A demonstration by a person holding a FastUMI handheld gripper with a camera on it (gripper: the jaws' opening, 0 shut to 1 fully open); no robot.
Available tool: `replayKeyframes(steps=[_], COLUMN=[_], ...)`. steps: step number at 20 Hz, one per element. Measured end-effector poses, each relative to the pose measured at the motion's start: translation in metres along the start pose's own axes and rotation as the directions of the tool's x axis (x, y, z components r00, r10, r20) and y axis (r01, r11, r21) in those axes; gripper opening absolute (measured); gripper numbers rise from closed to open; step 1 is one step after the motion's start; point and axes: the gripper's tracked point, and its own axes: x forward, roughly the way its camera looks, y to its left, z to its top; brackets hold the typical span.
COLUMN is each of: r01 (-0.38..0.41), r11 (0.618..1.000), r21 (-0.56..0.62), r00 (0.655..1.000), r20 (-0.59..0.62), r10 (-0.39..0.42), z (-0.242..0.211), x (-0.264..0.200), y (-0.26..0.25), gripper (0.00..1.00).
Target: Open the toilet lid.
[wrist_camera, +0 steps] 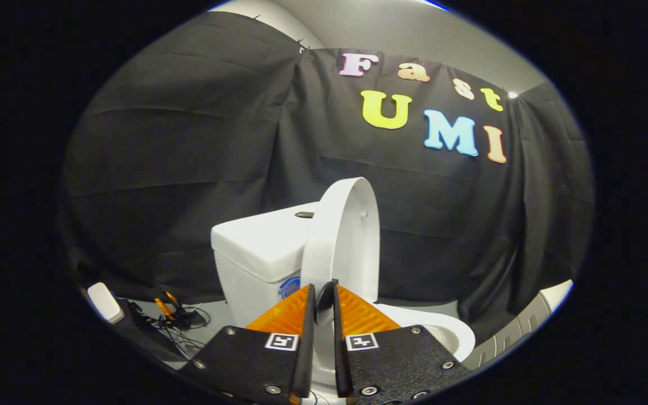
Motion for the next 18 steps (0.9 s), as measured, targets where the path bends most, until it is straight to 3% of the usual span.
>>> replayKeyframes(steps=[1, 5, 9, 15, 18], r01=[0.003, -0.091, -0.135, -0.047, -0.010], r11=[1.000, 0.996, 0.988, 0.991, 0.989], r21=[-0.019, -0.014, 0.074, 0.125, 0.145], r00=[1.000, 0.981, 0.967, 0.942, 0.942], r20=[0.025, 0.172, 0.225, 0.335, 0.332], r10=[-0.002, 0.092, 0.116, 0.002, -0.039], z=[0.008, 0.035, 0.042, 0.048, 0.038], x=[-0.006, -0.032, -0.066, -0.130, -0.150], y=[-0.007, -0.009, -0.032, -0.108, -0.134], gripper=[0.25, 0.94, 0.95, 0.95, 0.95])
